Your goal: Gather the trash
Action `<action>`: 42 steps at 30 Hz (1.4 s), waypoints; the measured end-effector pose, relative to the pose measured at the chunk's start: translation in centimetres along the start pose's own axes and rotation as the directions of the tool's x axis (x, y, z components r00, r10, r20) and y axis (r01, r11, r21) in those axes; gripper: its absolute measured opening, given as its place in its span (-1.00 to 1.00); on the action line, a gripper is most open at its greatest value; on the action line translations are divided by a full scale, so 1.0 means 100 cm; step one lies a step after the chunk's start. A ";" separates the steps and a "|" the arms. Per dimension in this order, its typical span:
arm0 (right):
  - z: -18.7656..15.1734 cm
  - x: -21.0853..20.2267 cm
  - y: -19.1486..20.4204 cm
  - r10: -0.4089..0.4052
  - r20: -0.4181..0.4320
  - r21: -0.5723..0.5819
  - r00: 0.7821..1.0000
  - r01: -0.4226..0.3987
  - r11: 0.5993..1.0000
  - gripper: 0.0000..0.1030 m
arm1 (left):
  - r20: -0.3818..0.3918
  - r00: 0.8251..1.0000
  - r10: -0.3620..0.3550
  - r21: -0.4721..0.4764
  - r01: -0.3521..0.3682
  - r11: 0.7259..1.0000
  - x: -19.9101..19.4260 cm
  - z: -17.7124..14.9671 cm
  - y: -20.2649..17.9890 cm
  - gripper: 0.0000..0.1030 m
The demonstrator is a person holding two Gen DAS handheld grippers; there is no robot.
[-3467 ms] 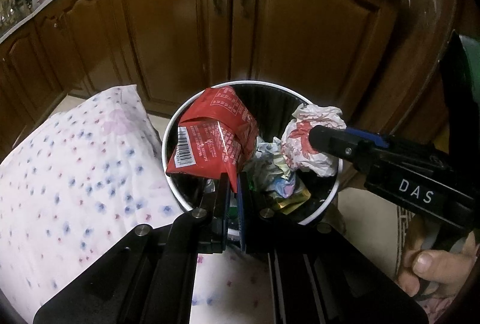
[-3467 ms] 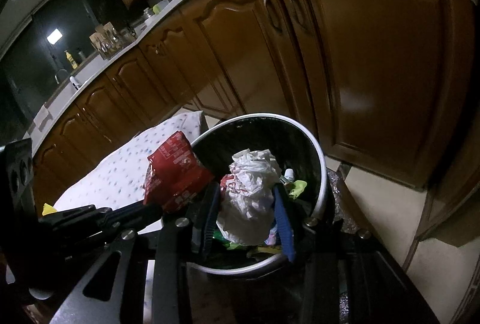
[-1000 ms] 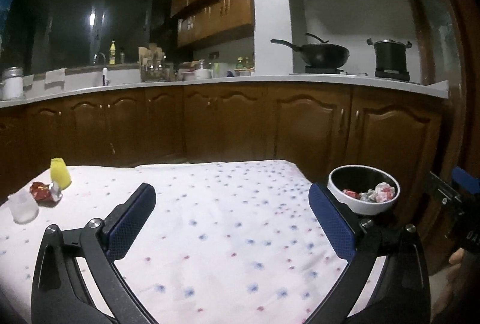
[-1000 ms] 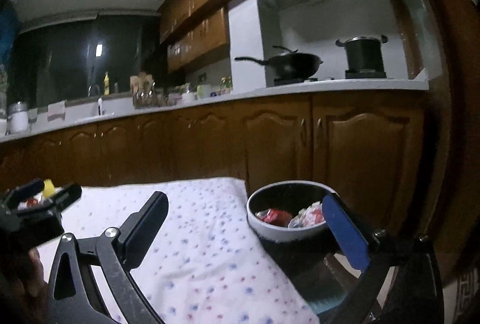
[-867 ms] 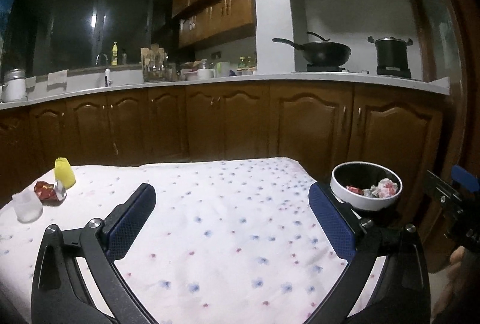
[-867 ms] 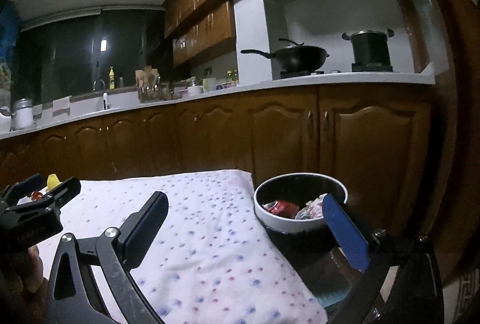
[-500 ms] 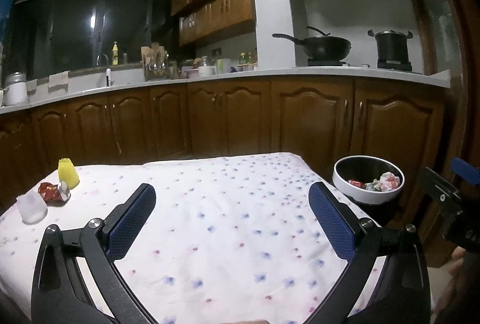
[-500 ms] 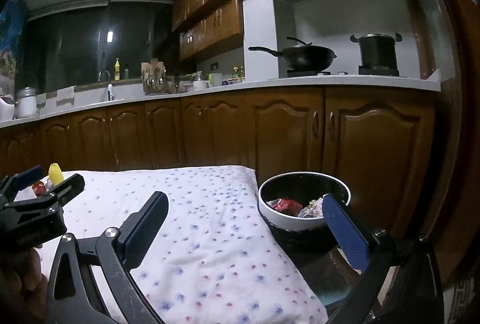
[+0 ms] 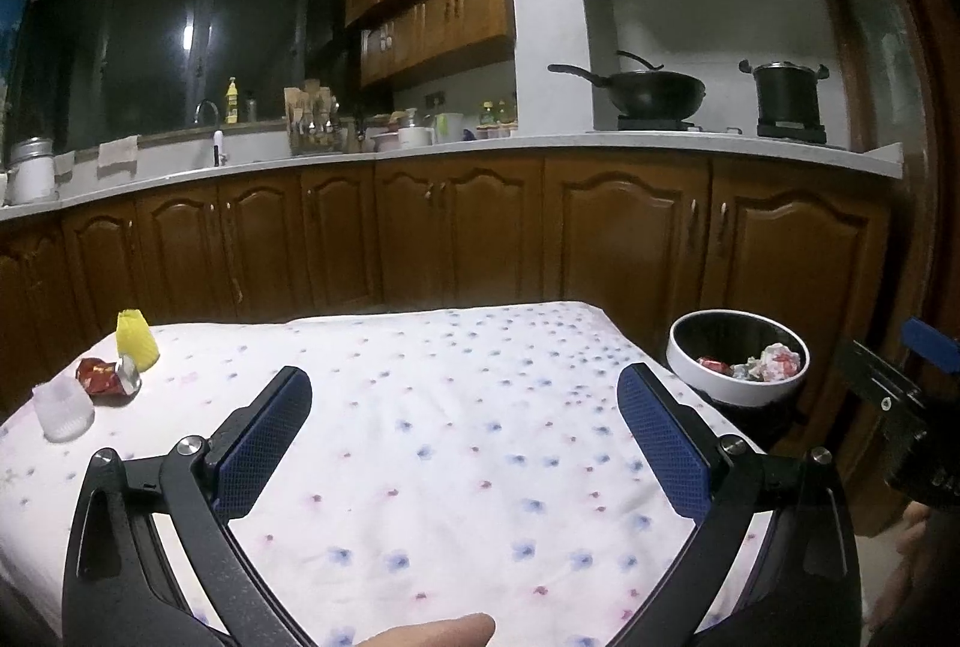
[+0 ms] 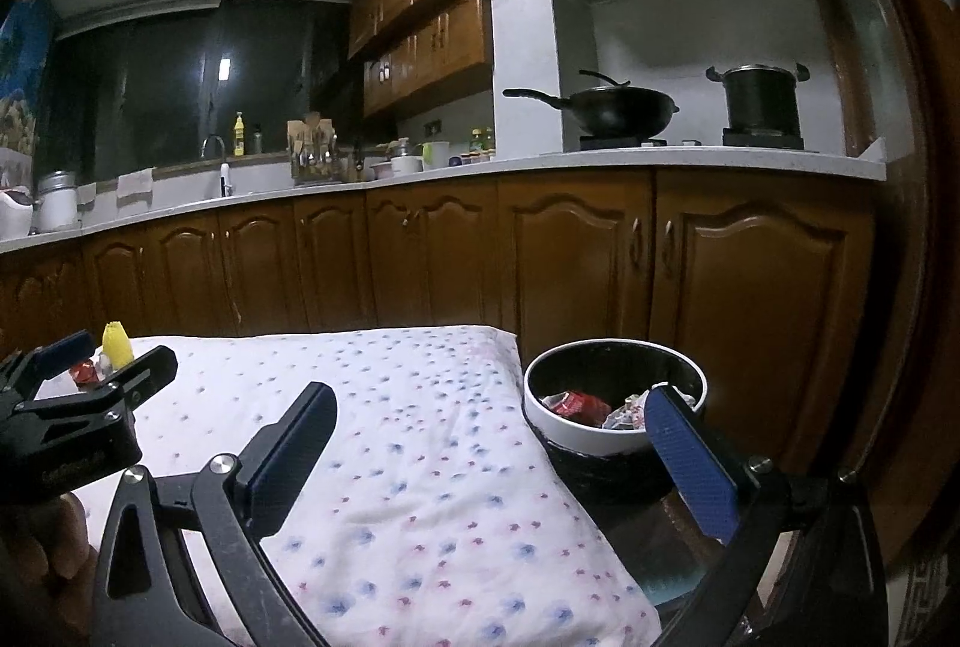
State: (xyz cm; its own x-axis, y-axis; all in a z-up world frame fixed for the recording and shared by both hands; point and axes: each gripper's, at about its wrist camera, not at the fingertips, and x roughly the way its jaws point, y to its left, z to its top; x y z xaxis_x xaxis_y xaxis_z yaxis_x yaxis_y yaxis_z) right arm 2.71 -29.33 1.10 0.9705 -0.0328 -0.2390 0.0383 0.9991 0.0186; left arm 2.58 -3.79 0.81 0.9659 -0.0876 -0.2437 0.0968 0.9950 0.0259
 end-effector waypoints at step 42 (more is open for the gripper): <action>0.001 -0.001 -0.001 0.002 -0.005 0.009 1.000 -0.002 1.000 1.00 | -0.030 0.999 0.011 -0.006 -0.012 1.000 0.005 -0.002 -0.001 1.00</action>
State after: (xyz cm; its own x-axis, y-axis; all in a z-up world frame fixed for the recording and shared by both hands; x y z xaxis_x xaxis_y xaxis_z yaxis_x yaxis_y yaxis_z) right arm 2.61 -29.45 1.18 0.9694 -0.0304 -0.2437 0.0385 0.9989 0.0283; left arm 2.96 -3.89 0.46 0.9594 -0.0747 -0.2721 0.0842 0.9962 0.0230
